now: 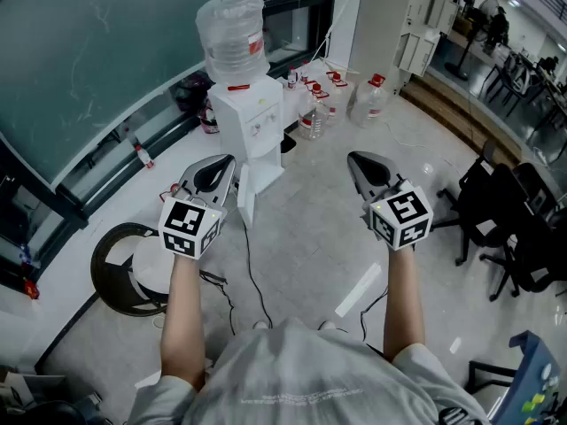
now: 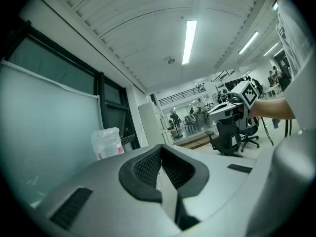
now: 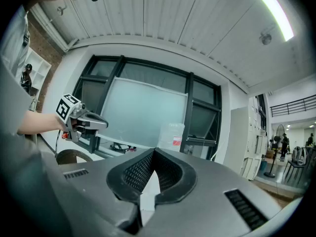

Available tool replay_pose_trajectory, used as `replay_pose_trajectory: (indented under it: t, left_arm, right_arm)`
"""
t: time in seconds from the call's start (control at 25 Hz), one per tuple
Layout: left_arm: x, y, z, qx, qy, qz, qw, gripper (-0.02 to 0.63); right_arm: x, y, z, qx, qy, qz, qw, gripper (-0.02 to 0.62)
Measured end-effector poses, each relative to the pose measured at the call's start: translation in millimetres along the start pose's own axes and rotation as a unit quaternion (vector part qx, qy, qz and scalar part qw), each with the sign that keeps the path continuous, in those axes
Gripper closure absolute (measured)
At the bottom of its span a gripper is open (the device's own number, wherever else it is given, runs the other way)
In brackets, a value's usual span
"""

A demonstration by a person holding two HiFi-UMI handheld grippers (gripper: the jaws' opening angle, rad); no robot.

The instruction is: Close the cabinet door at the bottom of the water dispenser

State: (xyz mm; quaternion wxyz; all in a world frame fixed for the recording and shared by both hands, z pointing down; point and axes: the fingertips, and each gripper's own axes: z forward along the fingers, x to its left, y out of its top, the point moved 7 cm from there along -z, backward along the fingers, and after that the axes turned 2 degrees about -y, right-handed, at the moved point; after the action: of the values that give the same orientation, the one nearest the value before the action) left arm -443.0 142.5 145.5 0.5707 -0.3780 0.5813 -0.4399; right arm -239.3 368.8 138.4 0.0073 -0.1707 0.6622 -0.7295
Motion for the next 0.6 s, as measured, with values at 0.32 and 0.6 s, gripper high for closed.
replay_pose_trajectory:
  t: [0.32, 0.6]
  left_arm:
    - [-23, 10, 31, 0.019, 0.009, -0.010, 0.9997, 0.588]
    - [-69, 32, 71, 0.034, 0.034, -0.011, 0.9988, 0.586]
  right_arm:
    - [-45, -12, -19, -0.011, 0.003, 0.006, 1.000, 0.568]
    - [-106, -35, -49, 0.009, 0.016, 0.005, 1.000, 0.568]
